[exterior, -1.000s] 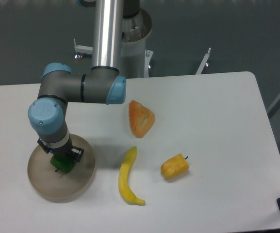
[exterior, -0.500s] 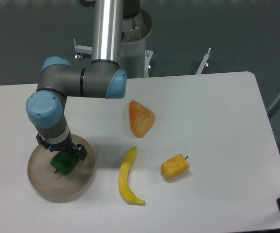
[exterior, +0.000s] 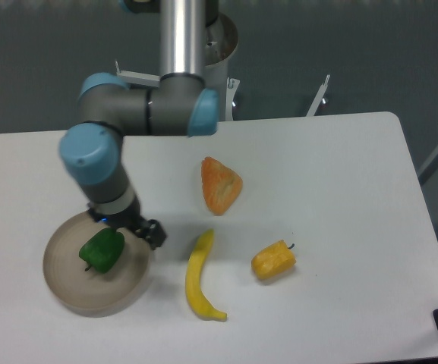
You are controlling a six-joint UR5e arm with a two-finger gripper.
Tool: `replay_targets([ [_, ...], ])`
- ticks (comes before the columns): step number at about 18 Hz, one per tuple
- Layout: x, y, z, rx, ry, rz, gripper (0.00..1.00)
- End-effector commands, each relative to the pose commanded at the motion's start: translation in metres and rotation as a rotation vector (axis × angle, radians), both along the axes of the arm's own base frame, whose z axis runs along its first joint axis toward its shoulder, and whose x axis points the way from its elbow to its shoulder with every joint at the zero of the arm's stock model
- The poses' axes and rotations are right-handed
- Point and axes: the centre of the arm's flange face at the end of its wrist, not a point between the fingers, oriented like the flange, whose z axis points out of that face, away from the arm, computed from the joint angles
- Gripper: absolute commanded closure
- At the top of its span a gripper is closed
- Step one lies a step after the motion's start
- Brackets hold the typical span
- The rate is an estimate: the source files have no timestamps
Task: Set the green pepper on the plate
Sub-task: 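Open the gripper to release the pepper and raise away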
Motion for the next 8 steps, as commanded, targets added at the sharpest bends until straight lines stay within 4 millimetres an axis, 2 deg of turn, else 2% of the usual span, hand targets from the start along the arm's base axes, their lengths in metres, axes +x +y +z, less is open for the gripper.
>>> replay_targets([
  [5, -0.074, -0.019, 0.012, -0.002, 0.019, -0.051, 0.0],
  [7, -0.104, -0.029, 0.011, -0.003, 0.022, -0.06, 0.0],
  [8, -0.113, -0.031, 0.011, -0.005, 0.024, -0.069, 0.0],
])
